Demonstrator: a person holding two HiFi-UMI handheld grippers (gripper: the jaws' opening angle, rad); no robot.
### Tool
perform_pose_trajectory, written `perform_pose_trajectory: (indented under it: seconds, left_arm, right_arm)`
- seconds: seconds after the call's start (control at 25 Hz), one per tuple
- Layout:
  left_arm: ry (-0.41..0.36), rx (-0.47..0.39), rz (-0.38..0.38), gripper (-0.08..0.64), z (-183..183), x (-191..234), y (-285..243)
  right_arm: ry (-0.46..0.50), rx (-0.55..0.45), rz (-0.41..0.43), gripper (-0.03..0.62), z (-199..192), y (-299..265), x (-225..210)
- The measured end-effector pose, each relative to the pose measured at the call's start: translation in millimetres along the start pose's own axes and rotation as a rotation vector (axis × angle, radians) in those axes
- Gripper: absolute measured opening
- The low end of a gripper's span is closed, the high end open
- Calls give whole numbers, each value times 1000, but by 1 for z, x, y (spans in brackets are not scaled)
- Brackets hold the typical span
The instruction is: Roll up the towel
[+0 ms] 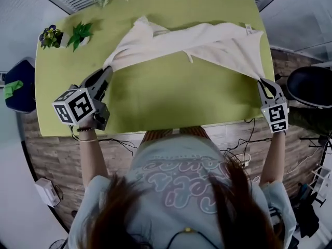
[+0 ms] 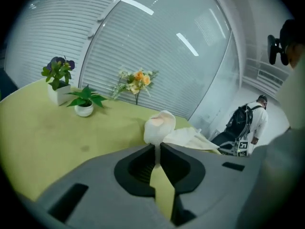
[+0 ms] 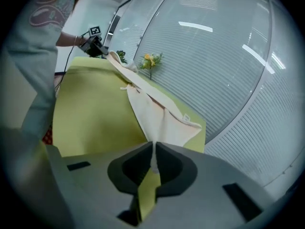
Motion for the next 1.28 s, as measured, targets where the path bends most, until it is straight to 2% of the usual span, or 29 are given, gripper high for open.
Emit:
perform_pose_trajectory:
  seconds: [0.16,0.2,0.28,0.36,0.44,0.48,0.56,0.64,0.76,0.88,0.96,1.04,1.2,1.28]
  left_arm:
    - [-103,153,-13,31,-40,-1,23]
    - [-114,170,-24,31,-45,-3,26]
    - [-111,151,-64,31,-45,-13,29]
    - [-94,91,-106,31,-30,-23,30]
    - [-92,41,-139,31,-9,-32,28]
    - [-99,25,-151,32,1,-36,25]
    - [-127,8,-161,31,21,-41,15]
    - [-161,-6,-153,31,42,-46,-1]
    - [-201,-42,-142,31,81,-53,-34]
    - [-186,-98,-112,31,123,-51,-70]
    - [-167,-128,-83,31,146,-48,-93]
    - [-181,-150,-39,31,166,-47,-115]
    - [-227,-233,41,32,202,-46,-161]
    - [-263,-256,76,32,213,-40,-190]
  right_arm:
    - [-23,53,50,31,-33,23,26]
    - [-35,51,61,63,-34,28,29]
    - [-74,7,70,202,-26,36,28]
    - [-139,-101,55,227,-7,44,13]
    - [-192,-210,2,211,10,41,-17]
    - [-190,-231,-36,197,14,32,-36]
    - [-131,-189,-96,187,15,-3,-70]
    - [-77,-112,-105,187,15,-46,-95]
    - [0,-41,-40,190,19,-97,-119]
    - [87,6,100,188,20,-134,-127]
    - [81,-13,169,6,22,-146,-132]
    - [32,-44,117,5,22,-146,-155]
    - [-192,-17,-141,5,7,-154,-226]
    - [-277,-39,-174,5,5,-159,-240]
Point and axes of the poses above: the fingertips, and each gripper's own axes: y backward along the fingers, x to its left, z out of its top, the point moved 4 cm from there along y, backward along the fingers, and after that the axes turned 3 degrees about y, right-handed, at the moved point
